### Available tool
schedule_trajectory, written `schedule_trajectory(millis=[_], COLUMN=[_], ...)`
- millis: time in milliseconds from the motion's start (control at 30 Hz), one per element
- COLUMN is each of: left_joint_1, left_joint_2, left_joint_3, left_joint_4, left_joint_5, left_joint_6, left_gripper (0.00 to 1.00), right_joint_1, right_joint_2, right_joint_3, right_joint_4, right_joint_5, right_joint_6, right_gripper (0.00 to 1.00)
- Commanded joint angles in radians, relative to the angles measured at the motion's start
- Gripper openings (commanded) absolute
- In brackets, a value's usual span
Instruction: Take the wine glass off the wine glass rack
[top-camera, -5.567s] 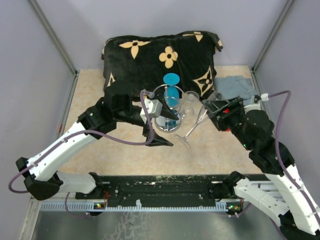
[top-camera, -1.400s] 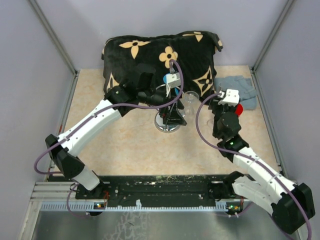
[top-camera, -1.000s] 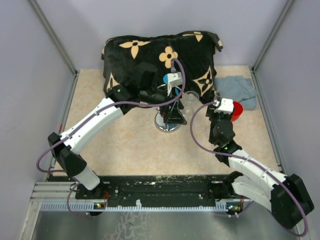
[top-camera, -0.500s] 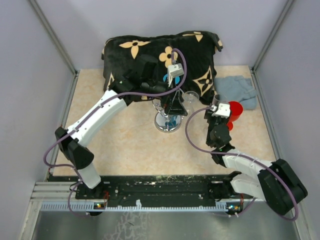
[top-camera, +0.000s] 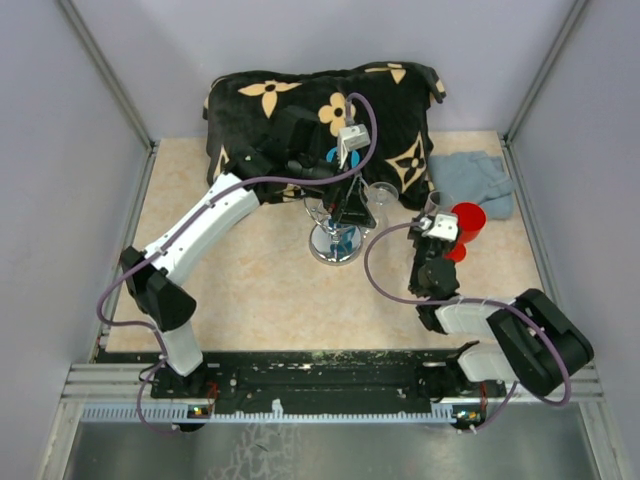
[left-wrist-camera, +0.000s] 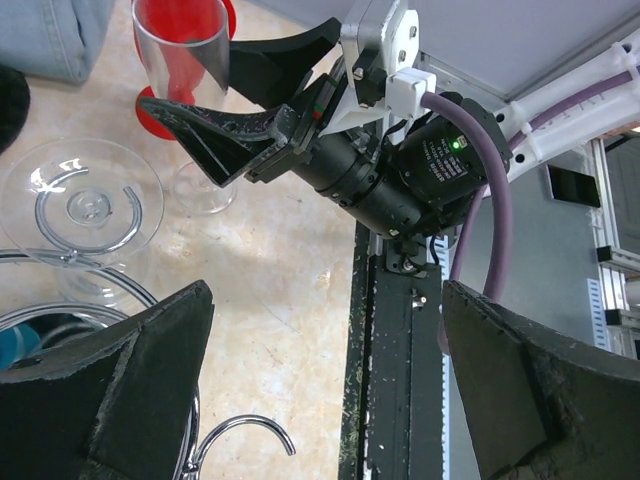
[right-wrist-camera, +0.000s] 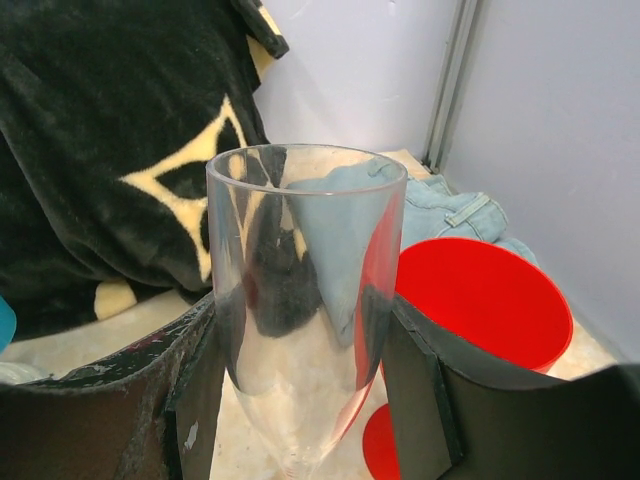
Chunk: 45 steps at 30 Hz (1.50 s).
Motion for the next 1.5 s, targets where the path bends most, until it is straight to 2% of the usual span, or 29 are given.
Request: schedule_trajectory(millis=[0,400,1333,1467], left_joint_1=[0.013,0.018,0.018,0.017], left_joint_2=[0.028,0.030,0.023,0.026], left_joint_3=[0.036,0.028,-0.005,-0.006], left_joint_4=[0.001,0.005,0.004,0.004], left_joint_5=[0.039,0.039,0.057,0.060], left_joint_6=[-0.025,-0.018,-0.008,-0.008], left_gripper=[1.00,0.99,0.98,0.98], right_joint_1=[0.011,0.022,0.028,0.028], right_joint_2=[0.044,0.184,0.250,0.251], right_joint_3=[-0.007,-0.057,0.004,0.006], right_joint_4=[0.222,0.391,0.393,0.393], right_joint_5=[-0.001,0.008,0.033,0.041], right_joint_6=[-0.027,-0.018,-0.017,-0.019], right_gripper=[0.00,0.00,0.00,0.06])
